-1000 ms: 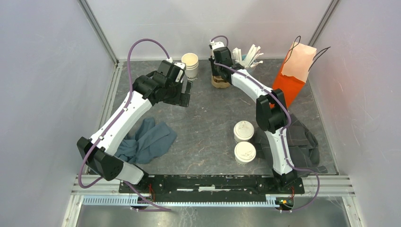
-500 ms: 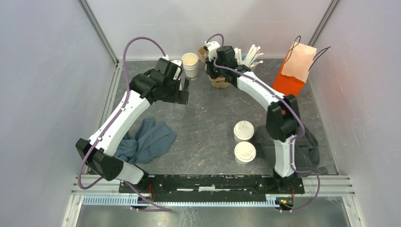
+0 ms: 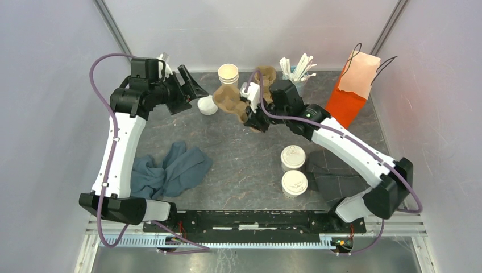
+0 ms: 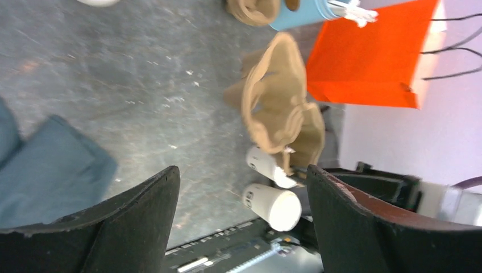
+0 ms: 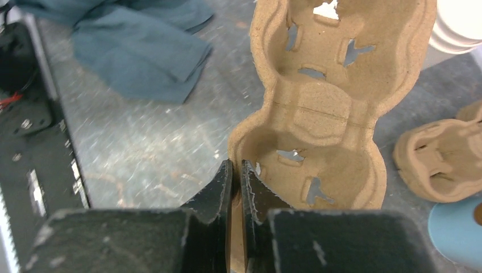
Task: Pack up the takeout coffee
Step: Pick up the cup tray from the cup tray.
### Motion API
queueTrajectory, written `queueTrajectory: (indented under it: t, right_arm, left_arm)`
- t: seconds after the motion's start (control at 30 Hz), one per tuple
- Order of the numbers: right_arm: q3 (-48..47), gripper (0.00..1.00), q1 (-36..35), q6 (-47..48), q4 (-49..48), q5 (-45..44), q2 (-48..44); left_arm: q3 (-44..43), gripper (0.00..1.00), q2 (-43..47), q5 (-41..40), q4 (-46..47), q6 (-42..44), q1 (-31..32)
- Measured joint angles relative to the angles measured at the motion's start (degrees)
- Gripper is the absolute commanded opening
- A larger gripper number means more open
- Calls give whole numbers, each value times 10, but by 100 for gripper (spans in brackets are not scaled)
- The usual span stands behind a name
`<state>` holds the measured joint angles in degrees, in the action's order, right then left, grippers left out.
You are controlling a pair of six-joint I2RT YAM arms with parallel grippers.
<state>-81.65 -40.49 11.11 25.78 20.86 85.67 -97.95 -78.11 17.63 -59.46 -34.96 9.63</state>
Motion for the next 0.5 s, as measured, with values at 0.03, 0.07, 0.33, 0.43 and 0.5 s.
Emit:
queueTrajectory:
  t: [0.03,0.07,0.33,0.43,0.5]
  right_arm:
    - [10,10,-9,9,12,5,-15]
    - [21,10,-14,14,22,12,-29]
    - [76,10,-37,28,58,42,-100]
    - [83,10,-46,28,57,52,-106]
    - [86,10,-52,28,58,57,-110]
  left_arm:
    - [11,82,6,25,9,-14,-7]
    - [24,80,12,47,16,-28,-12]
    - [137,60,60,142,60,-87,-25]
    - [178,58,75,167,92,-108,-25]
    - [197,57,82,178,112,-122,-25]
